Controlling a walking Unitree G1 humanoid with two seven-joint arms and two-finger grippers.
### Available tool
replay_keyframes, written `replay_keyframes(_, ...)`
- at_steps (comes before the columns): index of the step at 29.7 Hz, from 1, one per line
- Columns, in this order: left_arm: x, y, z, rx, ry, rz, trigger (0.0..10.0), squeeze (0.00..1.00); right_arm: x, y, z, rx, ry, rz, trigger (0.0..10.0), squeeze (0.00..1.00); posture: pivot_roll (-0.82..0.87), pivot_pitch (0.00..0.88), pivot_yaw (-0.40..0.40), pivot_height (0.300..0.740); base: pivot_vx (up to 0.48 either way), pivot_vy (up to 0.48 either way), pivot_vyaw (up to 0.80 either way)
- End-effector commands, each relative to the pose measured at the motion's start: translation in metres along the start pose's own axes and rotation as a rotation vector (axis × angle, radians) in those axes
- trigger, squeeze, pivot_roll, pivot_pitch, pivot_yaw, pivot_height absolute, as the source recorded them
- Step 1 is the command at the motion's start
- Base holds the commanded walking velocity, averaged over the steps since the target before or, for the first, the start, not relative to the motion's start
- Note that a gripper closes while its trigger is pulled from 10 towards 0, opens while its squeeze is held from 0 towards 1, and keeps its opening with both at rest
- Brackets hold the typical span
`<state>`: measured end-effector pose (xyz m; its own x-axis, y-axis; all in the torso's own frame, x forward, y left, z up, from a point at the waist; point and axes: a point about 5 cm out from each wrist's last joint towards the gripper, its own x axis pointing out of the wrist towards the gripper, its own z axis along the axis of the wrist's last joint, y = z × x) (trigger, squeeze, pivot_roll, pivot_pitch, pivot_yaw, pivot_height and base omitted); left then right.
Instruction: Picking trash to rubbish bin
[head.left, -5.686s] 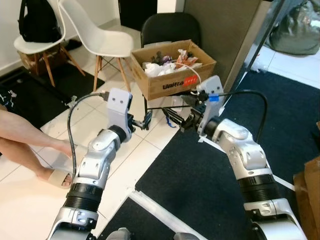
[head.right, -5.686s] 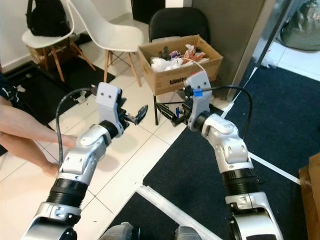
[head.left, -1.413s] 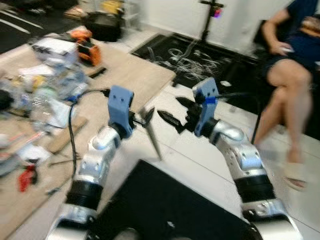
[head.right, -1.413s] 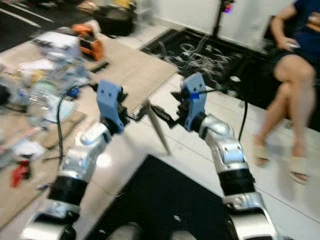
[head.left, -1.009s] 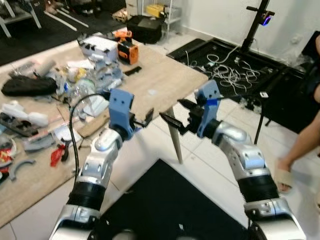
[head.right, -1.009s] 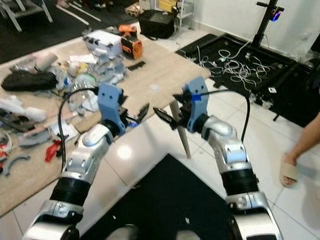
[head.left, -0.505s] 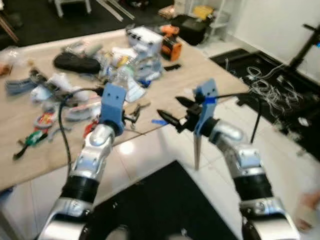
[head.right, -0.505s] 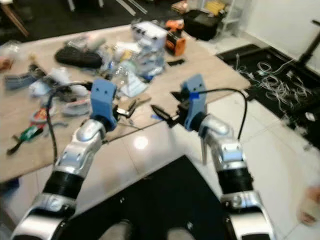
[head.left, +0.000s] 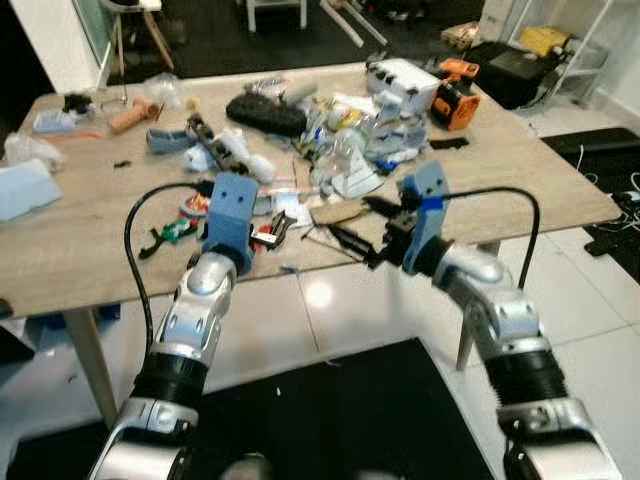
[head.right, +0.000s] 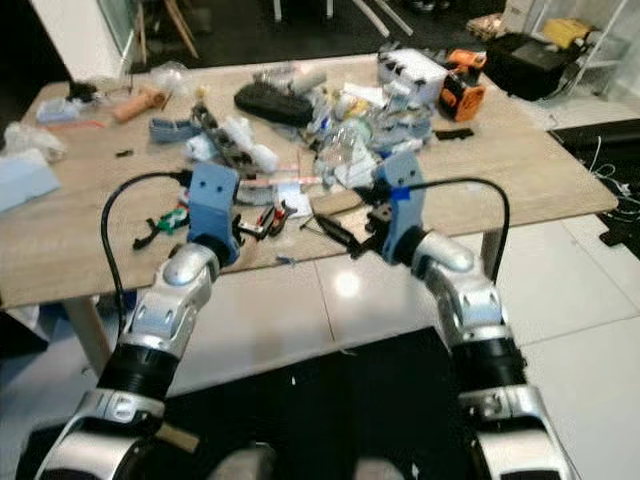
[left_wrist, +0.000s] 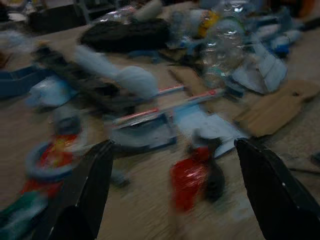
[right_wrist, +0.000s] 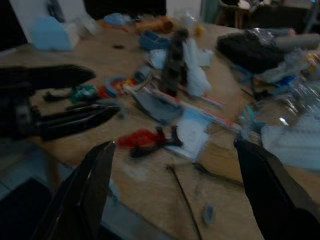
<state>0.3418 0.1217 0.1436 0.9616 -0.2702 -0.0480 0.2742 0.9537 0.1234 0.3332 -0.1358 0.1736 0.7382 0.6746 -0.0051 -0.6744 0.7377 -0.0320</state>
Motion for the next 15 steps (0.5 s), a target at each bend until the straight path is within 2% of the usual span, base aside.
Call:
replay_keyframes(1, -0.002, 0.004, -0.006, -0.002, 0.023, 0.008, 10.0, 0.00, 0.002, 0.004, -0.002, 0.008, 0.000, 0.014, 10.0, 0.00, -0.08, 0.000, -0.038, 0.740, 0.000, 0.000, 0.74)
replay_keyframes(3, -0.002, 0.005, -0.007, -0.005, 0.023, 0.009, 10.0, 0.00, 0.001, 0.003, -0.001, 0.002, -0.002, 0.009, 10.0, 0.00, -0.08, 0.000, -0.038, 0.740, 0.000, 0.000, 0.69)
replay_keyframes(10, -0.004, 0.002, -0.005, -0.013, 0.007, -0.026, 10.0, 0.00, -0.001, -0.010, 0.001, 0.004, 0.007, -0.086, 10.0, 0.00, -0.08, 0.000, -0.039, 0.740, 0.000, 0.000, 0.00)
replay_keyframes(15, -0.004, 0.002, -0.005, -0.010, 0.001, -0.031, 10.0, 0.00, -0.001, -0.012, 0.002, 0.006, 0.009, -0.100, 10.0, 0.00, -0.08, 0.000, -0.039, 0.740, 0.050, 0.000, 0.00)
